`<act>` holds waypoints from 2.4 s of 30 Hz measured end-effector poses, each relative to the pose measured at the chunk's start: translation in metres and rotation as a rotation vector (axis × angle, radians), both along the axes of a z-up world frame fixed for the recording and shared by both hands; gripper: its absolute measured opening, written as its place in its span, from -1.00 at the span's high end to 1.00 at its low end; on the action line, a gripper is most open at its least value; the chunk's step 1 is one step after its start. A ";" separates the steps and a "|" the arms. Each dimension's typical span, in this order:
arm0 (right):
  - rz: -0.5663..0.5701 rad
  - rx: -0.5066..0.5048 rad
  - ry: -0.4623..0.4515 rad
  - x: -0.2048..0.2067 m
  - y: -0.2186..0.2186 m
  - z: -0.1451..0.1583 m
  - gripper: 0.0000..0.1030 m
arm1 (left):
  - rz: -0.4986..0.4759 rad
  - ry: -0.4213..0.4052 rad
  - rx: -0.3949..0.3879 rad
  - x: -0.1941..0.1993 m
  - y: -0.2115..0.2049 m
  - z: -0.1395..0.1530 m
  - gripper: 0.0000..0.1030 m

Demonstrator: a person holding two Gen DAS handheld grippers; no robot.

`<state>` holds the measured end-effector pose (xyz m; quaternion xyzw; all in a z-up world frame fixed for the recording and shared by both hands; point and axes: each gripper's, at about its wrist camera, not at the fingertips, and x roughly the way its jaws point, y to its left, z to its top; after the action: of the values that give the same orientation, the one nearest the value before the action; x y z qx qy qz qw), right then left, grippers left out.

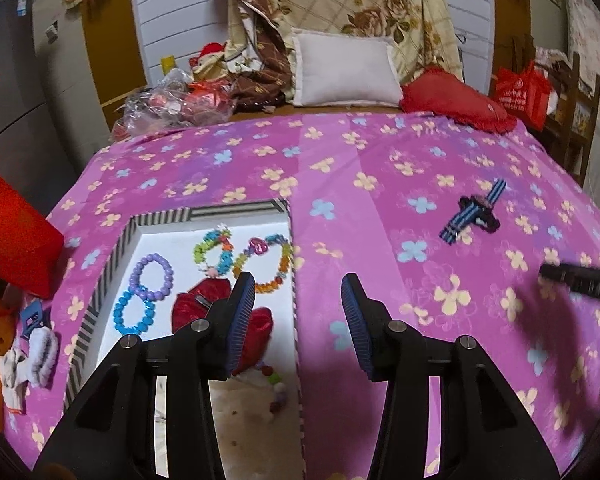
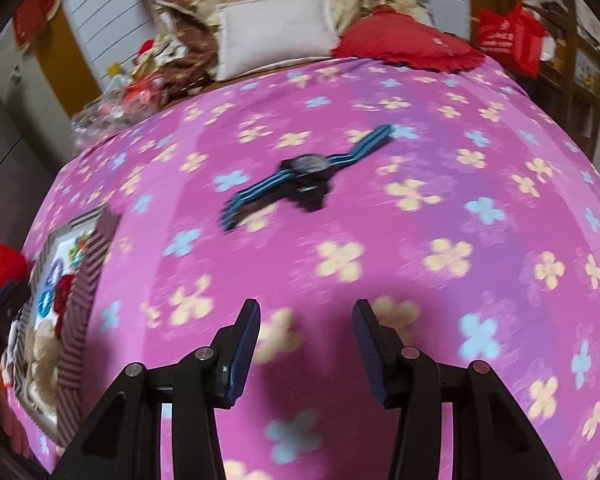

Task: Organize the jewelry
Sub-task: 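Move the open right tool over the blue striped watch on the bedspread, then grasp the blue striped watch by its face with the right tool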

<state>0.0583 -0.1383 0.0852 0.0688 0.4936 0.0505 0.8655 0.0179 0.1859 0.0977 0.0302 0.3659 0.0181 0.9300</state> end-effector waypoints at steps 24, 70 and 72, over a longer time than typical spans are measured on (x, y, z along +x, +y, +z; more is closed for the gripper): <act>-0.187 0.271 0.090 0.171 -0.026 -0.047 0.16 | -0.047 0.132 -0.006 0.021 -0.017 -0.049 0.14; -0.150 0.235 0.086 0.133 0.000 -0.023 0.22 | -0.088 0.153 -0.007 0.012 -0.035 -0.052 0.14; -0.132 0.294 0.062 0.108 -0.017 -0.010 0.22 | -0.091 0.154 -0.012 0.012 -0.035 -0.051 0.14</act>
<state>0.1666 -0.1554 0.0754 0.2288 0.5016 0.0631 0.8319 0.0295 0.1507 0.0464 0.0426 0.4348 -0.0286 0.8991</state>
